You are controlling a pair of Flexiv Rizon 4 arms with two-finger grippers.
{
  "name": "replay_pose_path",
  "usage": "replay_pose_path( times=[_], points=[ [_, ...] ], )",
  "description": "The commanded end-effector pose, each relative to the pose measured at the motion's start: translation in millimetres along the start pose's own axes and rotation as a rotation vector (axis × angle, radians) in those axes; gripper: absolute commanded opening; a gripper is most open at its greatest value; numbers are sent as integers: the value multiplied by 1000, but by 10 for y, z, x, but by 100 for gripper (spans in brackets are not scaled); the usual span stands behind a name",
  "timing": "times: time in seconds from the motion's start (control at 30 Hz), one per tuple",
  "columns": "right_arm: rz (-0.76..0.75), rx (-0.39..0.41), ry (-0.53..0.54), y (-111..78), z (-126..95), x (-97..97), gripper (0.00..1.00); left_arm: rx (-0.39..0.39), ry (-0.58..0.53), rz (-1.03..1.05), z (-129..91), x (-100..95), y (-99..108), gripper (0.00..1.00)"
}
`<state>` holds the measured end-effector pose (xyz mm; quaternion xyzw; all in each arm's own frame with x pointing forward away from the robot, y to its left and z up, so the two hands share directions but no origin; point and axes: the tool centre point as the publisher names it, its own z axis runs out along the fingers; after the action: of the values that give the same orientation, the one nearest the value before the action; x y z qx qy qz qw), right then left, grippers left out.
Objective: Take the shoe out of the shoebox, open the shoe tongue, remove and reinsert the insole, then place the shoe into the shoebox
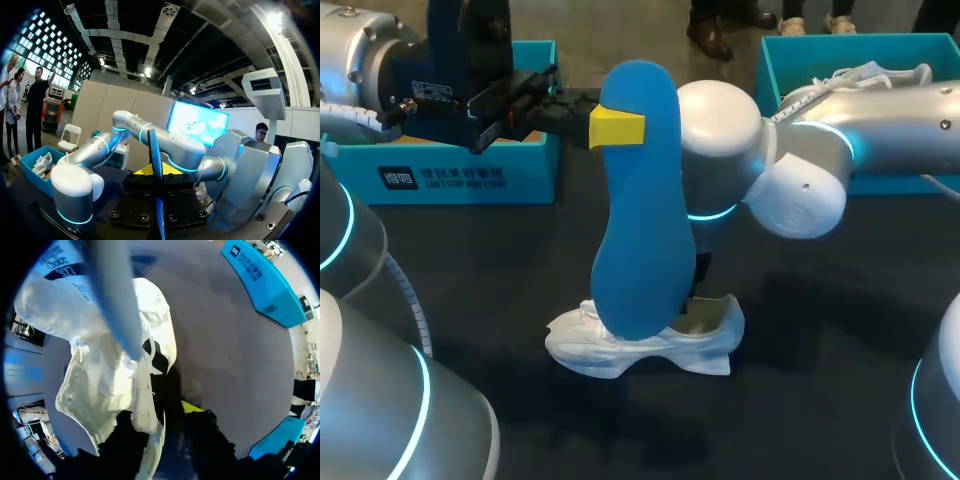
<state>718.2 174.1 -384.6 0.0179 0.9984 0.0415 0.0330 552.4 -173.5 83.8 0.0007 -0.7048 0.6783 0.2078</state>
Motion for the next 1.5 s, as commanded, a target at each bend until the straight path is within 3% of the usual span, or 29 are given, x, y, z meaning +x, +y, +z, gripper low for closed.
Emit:
replay_pose_path(
  times=[0.03, 0.37, 0.8, 1.43, 1.5],
  points=[
    [6, 14, -3, 22, -3, 26, 0, -3, 2, 0, 9, -13, -6, 0],
    [46, 23, 1, -8, -85, 97, 0, -3, 2, 0, 9, -13, -6, 0],
    [191, 29, 26, -110, -476, 214, 0, -3, 2, 0, 9, -13, -6, 0],
    [888, -51, -5, -194, -706, 506, 0, -3, 2, 0, 9, -13, -6, 0],
    [944, -50, -10, -242, -705, 626, 0, -3, 2, 0, 9, -13, -6, 0]
  ],
)
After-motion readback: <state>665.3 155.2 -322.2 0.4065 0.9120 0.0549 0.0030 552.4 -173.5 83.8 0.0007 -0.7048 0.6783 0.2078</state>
